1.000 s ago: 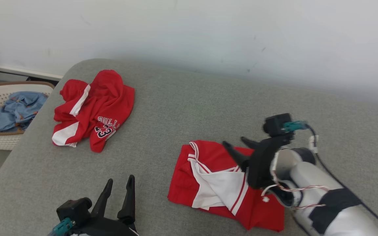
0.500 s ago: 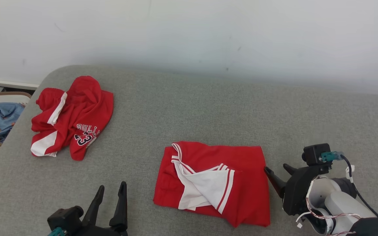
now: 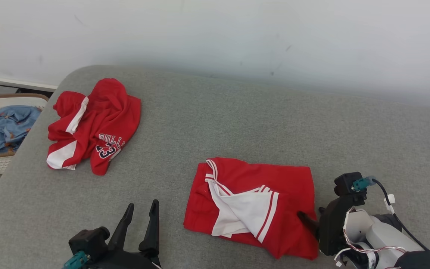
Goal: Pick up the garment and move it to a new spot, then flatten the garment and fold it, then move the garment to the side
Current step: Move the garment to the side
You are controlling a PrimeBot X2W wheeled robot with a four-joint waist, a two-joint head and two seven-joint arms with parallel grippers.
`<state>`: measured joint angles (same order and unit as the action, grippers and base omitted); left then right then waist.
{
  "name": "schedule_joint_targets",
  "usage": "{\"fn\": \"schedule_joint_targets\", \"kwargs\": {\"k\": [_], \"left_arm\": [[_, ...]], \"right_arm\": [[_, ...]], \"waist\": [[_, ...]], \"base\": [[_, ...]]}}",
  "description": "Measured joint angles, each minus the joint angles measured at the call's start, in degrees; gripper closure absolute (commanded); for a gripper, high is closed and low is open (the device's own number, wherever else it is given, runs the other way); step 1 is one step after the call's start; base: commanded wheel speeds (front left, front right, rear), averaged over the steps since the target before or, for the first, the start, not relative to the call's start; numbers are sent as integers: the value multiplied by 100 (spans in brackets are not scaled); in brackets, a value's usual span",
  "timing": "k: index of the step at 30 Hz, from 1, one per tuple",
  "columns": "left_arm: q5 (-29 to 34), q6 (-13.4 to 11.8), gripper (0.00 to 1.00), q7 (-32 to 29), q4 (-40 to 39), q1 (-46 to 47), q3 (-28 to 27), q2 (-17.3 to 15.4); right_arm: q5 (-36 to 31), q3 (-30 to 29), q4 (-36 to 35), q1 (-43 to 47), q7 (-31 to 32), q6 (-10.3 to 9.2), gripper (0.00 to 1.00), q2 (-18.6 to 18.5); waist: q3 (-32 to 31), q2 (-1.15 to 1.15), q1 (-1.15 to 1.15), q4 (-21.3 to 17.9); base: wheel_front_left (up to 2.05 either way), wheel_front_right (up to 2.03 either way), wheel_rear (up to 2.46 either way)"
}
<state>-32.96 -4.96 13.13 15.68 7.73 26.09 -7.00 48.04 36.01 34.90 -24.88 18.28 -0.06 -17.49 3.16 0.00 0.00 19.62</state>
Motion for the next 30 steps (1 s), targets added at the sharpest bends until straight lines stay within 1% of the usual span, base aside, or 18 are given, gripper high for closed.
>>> {"fn": "schedule_joint_targets", "kwargs": {"k": [3, 4, 5, 6, 11, 15, 17, 19, 23, 30], "left_arm": [[0, 0, 0, 0, 31, 1, 3, 16], [0, 0, 0, 0, 43, 2, 2, 18], [-1, 0, 0, 0, 56, 2, -5, 18], [-1, 0, 0, 1, 65, 3, -9, 19], [-3, -1, 0, 1, 91, 3, -32, 31], [-19, -7, 0, 3, 104, -20, -141, 5], [-19, -5, 0, 9, 115, -20, -162, -13], [-19, -7, 0, 10, 122, -21, -175, -24], [-19, -7, 0, 11, 114, -32, -202, -52], [-18, -5, 0, 52, 37, -56, -188, -90]], "right_arm": [[20, 55, 25, -46, 227, -20, 1, -23], [20, 86, 33, -64, 310, -29, 53, -29], [21, 103, 38, -89, 385, -29, 73, -35], [31, 97, 40, -110, 428, -27, 100, -37], [136, 58, 34, -146, 544, -26, 100, -2], [73, 66, 31, -281, 544, -9, 100, -29], [16, 26, 16, -452, 526, 14, 100, -123], [9, -64, 9, -649, 486, 57, 100, -298], [-30, -177, 2, -858, 464, 65, 100, -617], [26, -345, 115, -863, 493, 66, 100, -810]], "waist": [[3, 0, 0, 62], [5, 0, 0, 81], [7, 0, 0, 98], [8, 0, 0, 110], [20, 0, 0, 141], [18, 0, 0, 91], [12, 0, 0, 42], [-1, 0, 0, -16], [-30, 0, 0, -150], [-52, 0, 0, -434]], "base": [[0, 0, 0], [0, 0, 0], [0, 0, 0], [0, 0, 0], [0, 0, 0], [0, 0, 0], [0, 0, 0], [0, 0, 0], [0, 0, 0], [0, 0, 0]]}}
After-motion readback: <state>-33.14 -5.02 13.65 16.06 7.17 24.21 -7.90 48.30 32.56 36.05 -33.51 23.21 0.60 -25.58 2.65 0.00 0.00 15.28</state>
